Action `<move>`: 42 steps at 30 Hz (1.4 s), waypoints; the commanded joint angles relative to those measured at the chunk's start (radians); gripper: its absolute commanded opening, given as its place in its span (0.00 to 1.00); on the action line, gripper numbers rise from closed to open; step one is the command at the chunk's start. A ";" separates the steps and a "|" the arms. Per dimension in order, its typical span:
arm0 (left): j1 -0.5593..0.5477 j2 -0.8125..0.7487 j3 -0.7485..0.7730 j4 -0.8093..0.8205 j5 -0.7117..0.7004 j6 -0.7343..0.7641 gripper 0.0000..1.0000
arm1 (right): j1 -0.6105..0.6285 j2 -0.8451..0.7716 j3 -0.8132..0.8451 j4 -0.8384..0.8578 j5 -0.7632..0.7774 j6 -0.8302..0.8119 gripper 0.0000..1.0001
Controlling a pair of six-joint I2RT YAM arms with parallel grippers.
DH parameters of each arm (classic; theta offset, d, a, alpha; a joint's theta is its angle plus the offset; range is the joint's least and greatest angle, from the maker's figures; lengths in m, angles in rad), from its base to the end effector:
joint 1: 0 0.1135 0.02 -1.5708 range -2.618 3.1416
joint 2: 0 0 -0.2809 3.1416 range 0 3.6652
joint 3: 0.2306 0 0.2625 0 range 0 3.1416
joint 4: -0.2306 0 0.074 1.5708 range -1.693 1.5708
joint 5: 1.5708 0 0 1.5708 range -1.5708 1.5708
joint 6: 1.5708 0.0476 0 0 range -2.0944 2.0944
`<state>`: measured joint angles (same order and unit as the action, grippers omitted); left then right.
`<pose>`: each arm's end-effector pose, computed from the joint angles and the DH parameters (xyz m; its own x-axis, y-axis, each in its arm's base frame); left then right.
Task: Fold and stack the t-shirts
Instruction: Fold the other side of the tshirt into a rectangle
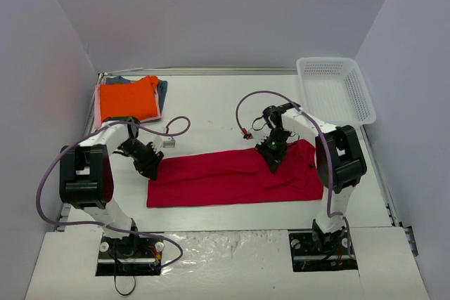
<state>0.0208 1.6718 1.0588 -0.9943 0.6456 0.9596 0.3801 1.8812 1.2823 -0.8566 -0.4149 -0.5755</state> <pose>0.2883 -0.0227 0.1831 -0.6049 0.6417 -0.4715 0.7961 0.4750 -0.3749 0.3311 0.1529 0.1697 -0.5657 -0.7623 -0.3144 -0.8230 0.4979 0.2733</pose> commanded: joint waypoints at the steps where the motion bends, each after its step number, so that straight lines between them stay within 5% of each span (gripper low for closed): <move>1: 0.004 -0.020 0.035 -0.090 0.022 0.065 0.18 | 0.000 0.007 -0.009 -0.039 0.018 0.008 0.00; 8: 0.005 -0.069 0.007 -0.122 0.026 0.090 0.03 | -0.001 0.012 -0.017 -0.032 0.027 0.011 0.00; 25: -0.094 -0.260 -0.115 -0.155 -0.064 0.127 0.06 | 0.000 0.012 -0.018 -0.035 0.030 0.019 0.00; 31: -0.193 -0.297 -0.201 -0.049 -0.224 0.073 0.10 | 0.000 0.024 -0.014 -0.035 0.030 0.020 0.00; 36: -0.203 -0.300 -0.252 0.028 -0.326 0.056 0.27 | 0.000 0.019 -0.018 -0.035 0.033 0.022 0.01; 42: -0.202 -0.314 -0.246 0.040 -0.350 0.047 0.29 | -0.006 -0.011 -0.026 -0.038 0.050 0.025 0.01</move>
<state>-0.1768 1.3949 0.7998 -0.9543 0.3286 1.0134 0.3801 1.9022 1.2694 -0.8467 -0.3893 -0.5583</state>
